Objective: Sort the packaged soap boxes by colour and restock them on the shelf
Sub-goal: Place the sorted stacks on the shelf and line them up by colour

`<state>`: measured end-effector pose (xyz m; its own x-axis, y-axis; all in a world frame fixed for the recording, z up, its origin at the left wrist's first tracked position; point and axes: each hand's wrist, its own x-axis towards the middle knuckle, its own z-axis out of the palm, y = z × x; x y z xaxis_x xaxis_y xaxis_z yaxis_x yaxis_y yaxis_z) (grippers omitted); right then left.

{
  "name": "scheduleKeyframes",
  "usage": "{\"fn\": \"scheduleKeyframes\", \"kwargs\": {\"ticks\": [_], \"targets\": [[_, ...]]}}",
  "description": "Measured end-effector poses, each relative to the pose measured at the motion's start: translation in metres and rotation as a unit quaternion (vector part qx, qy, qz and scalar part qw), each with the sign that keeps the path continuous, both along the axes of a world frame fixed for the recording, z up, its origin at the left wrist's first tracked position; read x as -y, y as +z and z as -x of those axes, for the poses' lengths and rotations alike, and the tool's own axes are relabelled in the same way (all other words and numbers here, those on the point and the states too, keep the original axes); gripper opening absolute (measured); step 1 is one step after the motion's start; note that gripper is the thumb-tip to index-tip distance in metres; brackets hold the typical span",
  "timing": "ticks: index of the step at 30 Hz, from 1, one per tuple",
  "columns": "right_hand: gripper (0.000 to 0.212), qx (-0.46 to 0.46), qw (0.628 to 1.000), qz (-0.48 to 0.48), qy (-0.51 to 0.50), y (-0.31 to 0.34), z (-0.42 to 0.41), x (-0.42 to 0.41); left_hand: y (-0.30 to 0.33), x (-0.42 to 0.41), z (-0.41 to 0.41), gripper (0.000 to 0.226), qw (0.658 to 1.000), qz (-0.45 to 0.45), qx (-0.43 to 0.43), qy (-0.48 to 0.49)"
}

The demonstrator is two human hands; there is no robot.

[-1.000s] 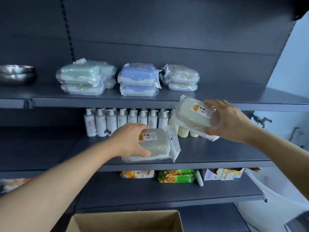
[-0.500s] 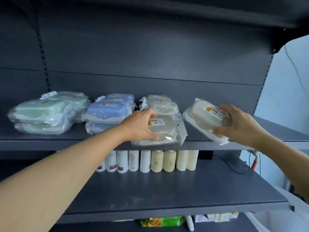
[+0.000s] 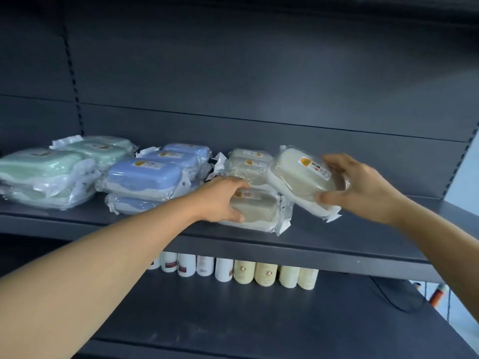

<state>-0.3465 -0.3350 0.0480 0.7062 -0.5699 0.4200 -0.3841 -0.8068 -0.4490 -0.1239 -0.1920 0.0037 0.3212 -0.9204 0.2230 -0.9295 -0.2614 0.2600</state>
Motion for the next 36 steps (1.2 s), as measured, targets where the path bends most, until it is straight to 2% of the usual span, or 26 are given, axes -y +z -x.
{"fn": "scheduleKeyframes", "kwargs": {"ticks": [4, 7, 11, 15, 17, 21, 24, 29, 36], "targets": [[0.064, -0.015, 0.998, -0.015, 0.059, 0.007, -0.025, -0.006, 0.005, -0.024, 0.008, 0.075, 0.991, 0.067, 0.031, 0.114], [0.066, -0.032, 0.993, -0.029, 0.107, 0.009, -0.048, -0.013, 0.008, -0.045, 0.015, 0.067, 0.979, 0.055, 0.054, 0.188], [0.064, -0.091, 0.987, -0.026, 0.133, 0.005, -0.077, -0.017, 0.013, -0.071, 0.021, 0.061, 0.972, 0.039, 0.062, 0.224], [0.062, -0.150, 0.980, -0.039, 0.122, -0.006, -0.087, -0.015, 0.011, -0.085, 0.034, 0.063, 0.975, 0.033, 0.046, 0.216], [0.066, -0.154, 0.984, 0.003, 0.086, -0.010, -0.087, -0.016, 0.006, -0.087, 0.040, 0.062, 0.976, 0.028, 0.047, 0.209], [0.079, -0.092, 0.994, 0.062, 0.023, -0.021, -0.073, -0.037, -0.006, -0.094, 0.049, 0.062, 0.979, 0.022, 0.041, 0.198], [0.076, -0.043, 0.995, 0.088, 0.018, -0.034, -0.050, -0.060, -0.014, -0.105, 0.054, 0.060, 0.982, 0.004, 0.042, 0.184], [0.071, -0.056, 0.996, 0.060, 0.037, -0.062, -0.018, -0.119, -0.029, -0.135, 0.057, 0.057, 0.986, -0.023, 0.023, 0.161], [0.072, -0.172, 0.984, -0.015, 0.046, -0.134, -0.001, -0.206, -0.085, -0.202, 0.057, 0.057, 0.988, -0.105, -0.003, 0.113]]}}
